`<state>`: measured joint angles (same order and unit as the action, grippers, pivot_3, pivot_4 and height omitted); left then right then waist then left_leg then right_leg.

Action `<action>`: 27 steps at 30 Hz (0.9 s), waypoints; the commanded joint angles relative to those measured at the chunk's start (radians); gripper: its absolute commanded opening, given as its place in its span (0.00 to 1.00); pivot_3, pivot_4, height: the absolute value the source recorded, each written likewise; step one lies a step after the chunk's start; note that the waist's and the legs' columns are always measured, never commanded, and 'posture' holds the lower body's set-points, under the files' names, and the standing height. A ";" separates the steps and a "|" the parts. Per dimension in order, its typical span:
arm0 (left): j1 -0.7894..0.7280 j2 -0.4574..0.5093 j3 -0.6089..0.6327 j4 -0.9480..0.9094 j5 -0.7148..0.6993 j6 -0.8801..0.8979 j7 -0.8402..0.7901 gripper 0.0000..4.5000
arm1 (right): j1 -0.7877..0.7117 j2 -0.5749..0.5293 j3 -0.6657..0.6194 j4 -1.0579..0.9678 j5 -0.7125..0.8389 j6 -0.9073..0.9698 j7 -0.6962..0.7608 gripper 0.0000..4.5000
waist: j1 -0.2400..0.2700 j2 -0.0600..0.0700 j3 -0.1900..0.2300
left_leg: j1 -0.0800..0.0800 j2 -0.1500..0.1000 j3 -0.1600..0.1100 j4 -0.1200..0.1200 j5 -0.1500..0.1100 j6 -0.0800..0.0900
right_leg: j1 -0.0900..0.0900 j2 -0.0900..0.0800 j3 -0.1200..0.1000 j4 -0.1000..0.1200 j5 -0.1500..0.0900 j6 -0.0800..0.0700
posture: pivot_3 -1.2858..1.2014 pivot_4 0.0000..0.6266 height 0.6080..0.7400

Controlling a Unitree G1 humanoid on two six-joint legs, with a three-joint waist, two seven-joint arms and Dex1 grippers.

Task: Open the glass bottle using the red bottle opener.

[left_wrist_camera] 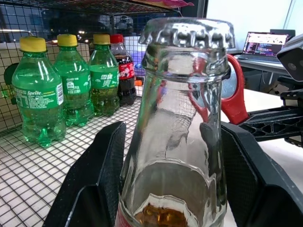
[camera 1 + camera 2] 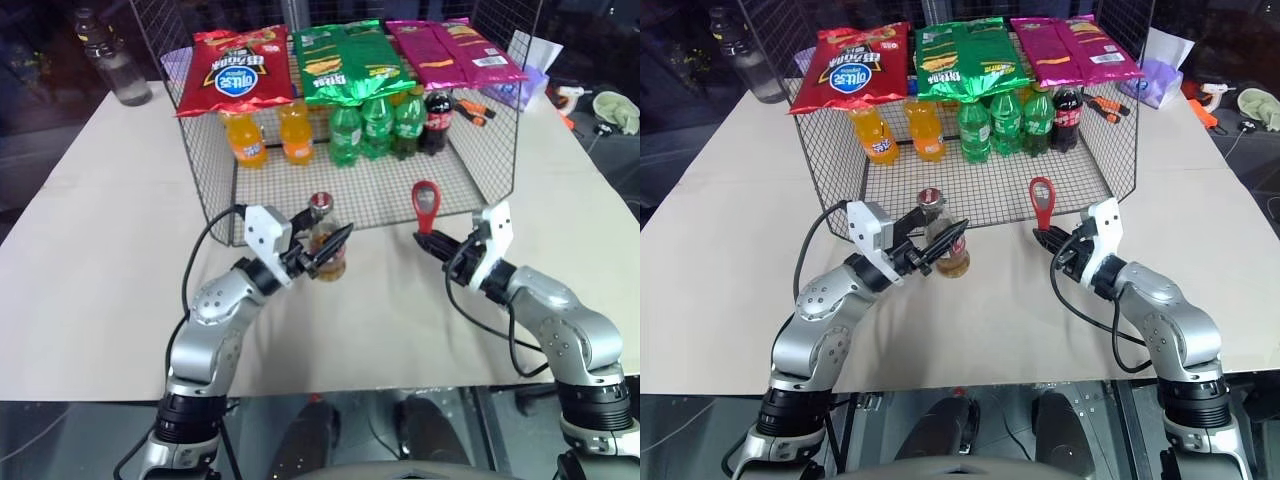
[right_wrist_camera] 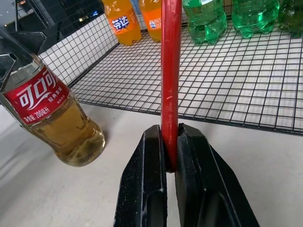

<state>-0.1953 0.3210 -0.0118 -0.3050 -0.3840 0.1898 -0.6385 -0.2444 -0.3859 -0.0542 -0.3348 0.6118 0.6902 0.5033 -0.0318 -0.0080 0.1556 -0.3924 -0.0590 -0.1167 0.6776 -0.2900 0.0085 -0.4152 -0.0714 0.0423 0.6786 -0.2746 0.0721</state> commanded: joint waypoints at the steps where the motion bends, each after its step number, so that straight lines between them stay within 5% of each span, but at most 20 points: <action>1: -0.020 0.002 -0.007 -0.026 -0.001 -0.028 -0.012 0.50 | -0.033 -0.019 0.018 -0.049 -0.040 -0.049 0.013 0.00 | 0.000 0.000 0.000 | 0.000 0.000 0.000 0.000 0.000 0.000 | 0.000 0.000 0.000 0.000 0.000 0.000 | 0.52 0.24 1.00; 14: -0.035 -0.005 -0.011 -0.001 0.008 -0.034 -0.023 0.50 | -0.255 -0.013 0.366 0.127 -0.647 -0.660 -0.025 0.00 | -0.001 0.000 0.000 | 0.000 -0.001 -0.001 0.001 0.000 0.000 | 0.000 -0.001 -0.001 0.000 0.000 0.000 | 0.52 0.24 1.00; 27: -0.033 -0.011 -0.009 0.000 0.002 -0.031 -0.020 0.50 | -0.252 -0.008 0.429 0.275 -0.888 -0.985 -0.072 0.00 | -0.001 0.000 0.000 | 0.000 -0.001 -0.001 0.003 0.000 0.000 | 0.000 0.000 -0.001 0.000 0.000 0.000 | 0.52 0.24 1.00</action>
<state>-0.2124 0.3149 -0.0175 -0.2862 -0.3738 0.1814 -0.6553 -0.4825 -0.3948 0.3528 -0.0551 -0.2375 -0.2374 0.4288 -0.0329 -0.0083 0.1554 -0.3928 -0.0595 -0.1175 0.6802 -0.2899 0.0083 -0.4149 -0.0715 0.0413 0.6789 -0.2745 0.0722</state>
